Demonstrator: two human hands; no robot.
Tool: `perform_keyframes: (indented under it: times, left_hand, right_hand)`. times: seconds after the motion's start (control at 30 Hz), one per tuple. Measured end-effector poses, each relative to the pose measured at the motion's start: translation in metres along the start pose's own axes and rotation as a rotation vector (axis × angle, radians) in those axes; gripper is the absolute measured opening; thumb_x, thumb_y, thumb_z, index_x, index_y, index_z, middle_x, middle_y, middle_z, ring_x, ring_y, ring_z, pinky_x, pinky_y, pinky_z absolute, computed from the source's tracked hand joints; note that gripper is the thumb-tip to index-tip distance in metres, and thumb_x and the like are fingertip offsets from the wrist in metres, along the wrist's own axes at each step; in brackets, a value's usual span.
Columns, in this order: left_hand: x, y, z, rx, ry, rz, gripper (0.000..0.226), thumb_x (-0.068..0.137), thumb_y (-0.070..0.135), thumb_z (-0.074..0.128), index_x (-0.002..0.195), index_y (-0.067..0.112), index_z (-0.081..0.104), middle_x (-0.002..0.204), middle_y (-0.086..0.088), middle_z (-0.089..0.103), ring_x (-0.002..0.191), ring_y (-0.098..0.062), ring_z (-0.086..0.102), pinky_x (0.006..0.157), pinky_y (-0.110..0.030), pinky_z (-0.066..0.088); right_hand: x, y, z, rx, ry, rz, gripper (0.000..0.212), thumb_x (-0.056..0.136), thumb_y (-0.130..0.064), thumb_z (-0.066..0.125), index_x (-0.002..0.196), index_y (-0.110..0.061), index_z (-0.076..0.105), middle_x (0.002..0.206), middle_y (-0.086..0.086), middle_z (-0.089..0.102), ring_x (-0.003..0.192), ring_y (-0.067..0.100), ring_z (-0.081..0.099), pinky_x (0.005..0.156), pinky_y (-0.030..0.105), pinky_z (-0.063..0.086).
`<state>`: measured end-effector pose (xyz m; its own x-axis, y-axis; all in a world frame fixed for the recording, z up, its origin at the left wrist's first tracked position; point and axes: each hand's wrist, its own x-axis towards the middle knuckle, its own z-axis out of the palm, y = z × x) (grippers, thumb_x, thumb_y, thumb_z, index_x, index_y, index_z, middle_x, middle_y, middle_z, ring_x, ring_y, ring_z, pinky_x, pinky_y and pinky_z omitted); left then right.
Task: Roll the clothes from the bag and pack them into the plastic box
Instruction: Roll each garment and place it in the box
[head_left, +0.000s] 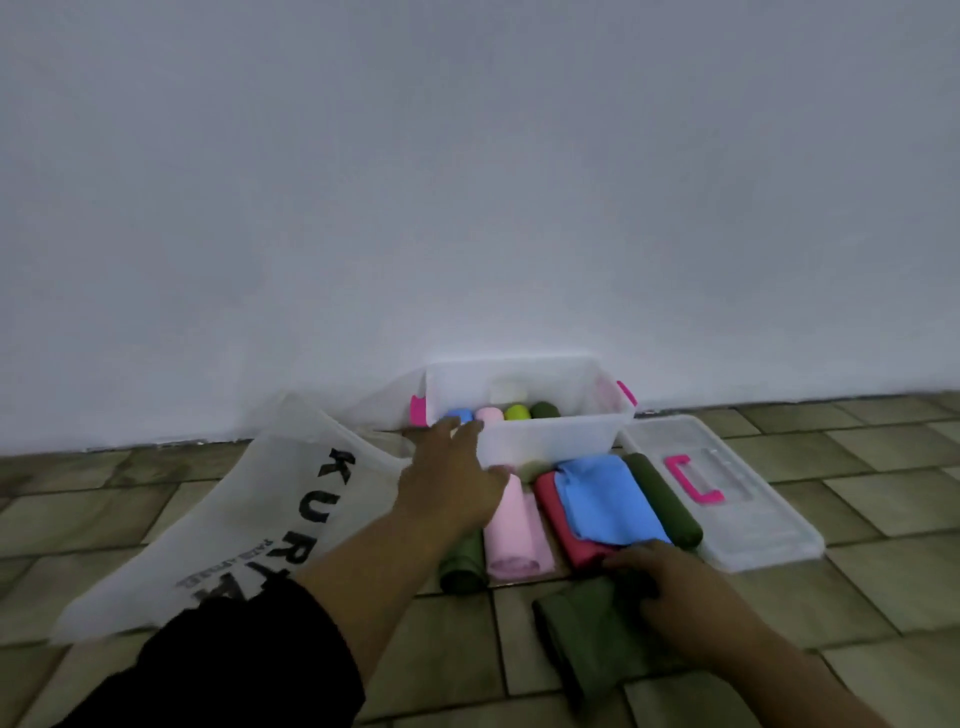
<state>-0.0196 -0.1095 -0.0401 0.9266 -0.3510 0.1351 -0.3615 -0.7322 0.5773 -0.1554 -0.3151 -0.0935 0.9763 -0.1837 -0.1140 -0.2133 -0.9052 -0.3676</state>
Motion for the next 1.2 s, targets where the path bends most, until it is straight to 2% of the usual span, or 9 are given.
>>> perform_keyframes:
  times: [0.17, 0.27, 0.4, 0.53, 0.67, 0.83, 0.9, 1.1, 1.2]
  left_hand:
    - [-0.07, 0.006, -0.021, 0.07, -0.414, 0.041, 0.035, 0.09, 0.039, 0.057, 0.122, 0.024, 0.059, 0.125, 0.002, 0.058, 0.107, -0.013, 0.054, 0.086, -0.024, 0.044]
    - [-0.101, -0.003, -0.032, 0.065, -0.749, -0.127, 0.033, 0.094, 0.038, 0.053, 0.118, 0.016, 0.062, 0.118, -0.002, 0.066, 0.094, -0.013, 0.063, 0.08, -0.026, 0.049]
    - [-0.134, -0.012, -0.025, -0.392, -1.049, -0.519, 0.033, 0.095, 0.028, 0.056, 0.12, 0.007, 0.059, 0.118, -0.006, 0.068, 0.094, -0.019, 0.066, 0.07, -0.024, 0.049]
    - [-0.156, -0.006, 0.008, -0.922, -0.774, -0.796, 0.022, 0.093, 0.029, 0.056, 0.102, 0.01, 0.06, 0.105, -0.007, 0.063, 0.084, -0.019, 0.061, 0.074, -0.032, 0.05]
    - [-0.143, -0.006, 0.019, -1.282, -0.451, -0.958, 0.048, 0.093, 0.034, 0.056, 0.131, 0.006, 0.048, 0.116, -0.018, 0.057, 0.105, -0.033, 0.055, 0.093, -0.042, 0.045]
    - [-0.131, -0.023, 0.009, -1.516, -0.247, -0.801, 0.05, 0.08, 0.024, 0.069, 0.125, 0.011, 0.051, 0.114, -0.017, 0.06, 0.1, -0.038, 0.06, 0.067, -0.049, 0.057]
    - [-0.129, -0.032, 0.006, -1.551, -0.207, -0.679, 0.063, 0.071, 0.018, 0.073, 0.13, 0.015, 0.05, 0.123, -0.017, 0.058, 0.106, -0.037, 0.059, 0.073, -0.049, 0.058]
    - [-0.123, -0.053, -0.007, -0.614, 0.178, -0.306, 0.065, 0.081, 0.016, 0.071, 0.137, 0.028, 0.039, 0.134, 0.001, 0.05, 0.115, -0.015, 0.051, 0.091, -0.029, 0.047]
    - [-0.136, -0.053, 0.0, -0.236, -0.034, 0.051, 0.05, 0.079, 0.029, 0.068, 0.123, 0.038, 0.047, 0.127, 0.011, 0.051, 0.104, -0.001, 0.049, 0.079, -0.012, 0.04]
  right_hand:
    - [-0.026, -0.025, 0.018, 0.012, -0.005, 0.004, 0.049, 0.073, -0.031, 0.06, 0.12, -0.042, 0.057, 0.116, -0.009, 0.055, 0.102, 0.009, 0.055, 0.089, 0.022, 0.046]
    - [-0.038, -0.04, 0.028, -0.003, -0.005, -0.011, 0.053, 0.065, -0.049, 0.063, 0.116, -0.039, 0.057, 0.112, -0.011, 0.061, 0.094, 0.008, 0.056, 0.083, 0.025, 0.048]
    - [-0.042, -0.059, 0.041, 0.007, -0.044, 0.026, 0.046, 0.07, -0.045, 0.062, 0.113, -0.033, 0.053, 0.111, -0.005, 0.062, 0.097, 0.015, 0.059, 0.08, 0.027, 0.048]
    - [-0.038, -0.075, 0.047, 0.079, -0.065, 0.089, 0.039, 0.075, -0.034, 0.063, 0.111, -0.022, 0.058, 0.11, 0.002, 0.065, 0.098, 0.019, 0.062, 0.083, 0.03, 0.05]
    - [-0.049, -0.095, 0.061, 0.049, 0.101, -0.03, 0.046, 0.078, -0.037, 0.06, 0.123, -0.03, 0.05, 0.119, -0.006, 0.059, 0.103, 0.011, 0.056, 0.084, 0.024, 0.043]
    - [-0.06, -0.108, 0.065, 0.216, 0.169, -0.181, 0.077, 0.064, -0.041, 0.067, 0.133, -0.042, 0.033, 0.128, -0.013, 0.051, 0.1, 0.003, 0.048, 0.081, 0.012, 0.038]
    - [-0.056, -0.107, 0.06, 0.201, 0.18, -0.183, 0.073, 0.072, -0.035, 0.067, 0.136, -0.04, 0.032, 0.132, -0.01, 0.052, 0.106, 0.007, 0.052, 0.088, 0.019, 0.043]
    - [-0.052, -0.089, 0.071, -0.09, 0.216, -0.333, 0.052, 0.087, -0.029, 0.055, 0.133, -0.042, 0.037, 0.138, -0.013, 0.048, 0.121, 0.011, 0.042, 0.099, 0.029, 0.037]
    - [-0.056, -0.082, 0.084, -0.098, 0.173, -0.337, 0.053, 0.084, -0.036, 0.054, 0.134, -0.041, 0.036, 0.134, -0.015, 0.048, 0.117, 0.01, 0.041, 0.096, 0.026, 0.038]
